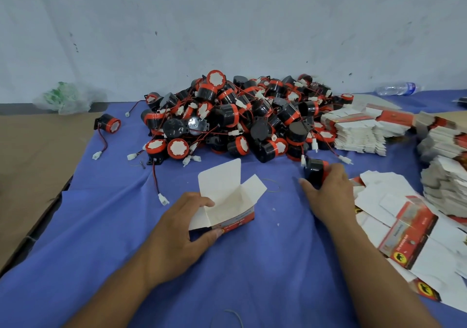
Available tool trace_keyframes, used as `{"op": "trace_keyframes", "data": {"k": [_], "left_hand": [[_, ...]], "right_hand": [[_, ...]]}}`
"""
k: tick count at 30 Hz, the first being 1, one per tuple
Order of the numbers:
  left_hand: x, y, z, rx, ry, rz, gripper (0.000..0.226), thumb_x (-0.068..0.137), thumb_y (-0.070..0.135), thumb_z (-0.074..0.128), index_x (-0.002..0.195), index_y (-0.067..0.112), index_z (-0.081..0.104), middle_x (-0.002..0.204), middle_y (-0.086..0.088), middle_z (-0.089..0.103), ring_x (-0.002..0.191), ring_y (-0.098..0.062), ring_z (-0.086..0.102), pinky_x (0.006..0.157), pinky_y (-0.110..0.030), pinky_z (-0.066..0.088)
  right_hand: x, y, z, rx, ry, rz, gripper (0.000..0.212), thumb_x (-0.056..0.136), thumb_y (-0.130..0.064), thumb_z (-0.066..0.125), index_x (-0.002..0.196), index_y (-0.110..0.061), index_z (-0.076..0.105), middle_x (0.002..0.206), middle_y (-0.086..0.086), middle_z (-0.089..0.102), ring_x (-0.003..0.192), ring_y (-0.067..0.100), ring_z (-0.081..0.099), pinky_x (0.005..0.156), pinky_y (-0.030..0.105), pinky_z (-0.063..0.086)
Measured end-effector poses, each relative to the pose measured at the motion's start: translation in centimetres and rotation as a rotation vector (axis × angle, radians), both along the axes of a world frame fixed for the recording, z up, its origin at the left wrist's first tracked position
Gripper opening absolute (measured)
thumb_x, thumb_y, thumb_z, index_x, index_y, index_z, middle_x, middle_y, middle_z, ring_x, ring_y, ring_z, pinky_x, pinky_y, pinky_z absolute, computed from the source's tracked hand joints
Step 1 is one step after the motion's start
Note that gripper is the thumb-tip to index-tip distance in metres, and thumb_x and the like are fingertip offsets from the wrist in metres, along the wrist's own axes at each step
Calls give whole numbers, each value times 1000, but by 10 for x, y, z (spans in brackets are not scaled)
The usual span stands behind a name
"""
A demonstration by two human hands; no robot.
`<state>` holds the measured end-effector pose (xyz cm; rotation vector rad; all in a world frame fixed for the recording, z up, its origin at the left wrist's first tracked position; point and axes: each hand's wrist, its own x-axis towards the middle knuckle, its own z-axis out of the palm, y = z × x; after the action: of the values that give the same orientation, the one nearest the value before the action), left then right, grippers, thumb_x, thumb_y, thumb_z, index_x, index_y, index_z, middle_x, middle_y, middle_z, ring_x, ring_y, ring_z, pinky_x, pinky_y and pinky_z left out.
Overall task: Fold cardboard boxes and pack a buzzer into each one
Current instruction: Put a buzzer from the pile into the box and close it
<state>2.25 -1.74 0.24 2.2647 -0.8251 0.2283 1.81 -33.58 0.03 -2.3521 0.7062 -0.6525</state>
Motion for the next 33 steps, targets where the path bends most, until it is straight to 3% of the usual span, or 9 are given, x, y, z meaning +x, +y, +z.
{"op": "trace_keyframes", "data": {"k": [5,9,12,15,20,24,27,31,33], "left_hand": [[-2,-3,-2,16,26,-41,45,83,42,72,117,48,42,123,33,43,116,13,42,91,-2,31],[-3,-3,-2,22,30,-46,47,84,42,72,115,52,39,123,38,39,116,13,41,90,-2,32],[-2,-4,-1,32,32,-55,47,84,42,72,115,53,38,123,41,37,116,15,39,89,-2,34],[-2,-3,-2,36,34,-51,48,84,43,72,118,50,38,123,42,37,116,17,38,89,0,32],[0,-2,-3,32,40,-34,51,85,44,71,121,50,35,124,45,34,116,20,35,88,2,30],[1,-2,-4,20,70,-19,55,83,45,72,121,53,32,123,49,31,116,22,33,88,3,30],[0,-2,-5,-3,89,-13,58,81,45,74,120,55,33,124,50,34,118,23,35,90,4,29],[0,-3,-4,-44,97,-1,58,78,42,77,122,49,40,122,38,47,116,14,45,90,-2,35],[2,-4,-3,-84,77,10,55,74,42,77,120,43,46,114,31,56,107,7,54,86,-8,42]], "right_hand": [[4,-9,-1,17,-74,-21,61,93,-22,62,148,-21,36,123,24,63,109,44,58,88,48,48],[6,-8,-1,-163,152,135,61,95,-42,61,151,-34,39,157,19,28,143,41,25,115,49,24],[7,-9,-2,-109,74,202,37,92,-29,69,128,-22,62,140,17,44,123,36,47,103,40,41],[7,-13,3,-4,-200,58,17,90,-12,65,106,-18,61,115,17,59,94,29,57,80,33,46],[-2,-5,50,968,-934,-75,33,94,-11,59,121,-20,42,97,-1,60,79,14,64,64,27,54],[-17,19,72,1311,-1015,463,23,93,-4,57,114,-14,60,106,11,71,99,26,71,81,32,58],[-24,51,69,901,-830,789,41,80,6,64,106,-25,66,113,8,71,110,31,66,94,39,55],[-22,87,44,5,-476,1004,51,71,20,66,113,-7,67,128,6,64,131,25,53,106,41,47],[-20,96,31,-199,-361,1051,52,71,16,64,116,-8,70,133,1,62,143,21,41,114,32,38]]}}
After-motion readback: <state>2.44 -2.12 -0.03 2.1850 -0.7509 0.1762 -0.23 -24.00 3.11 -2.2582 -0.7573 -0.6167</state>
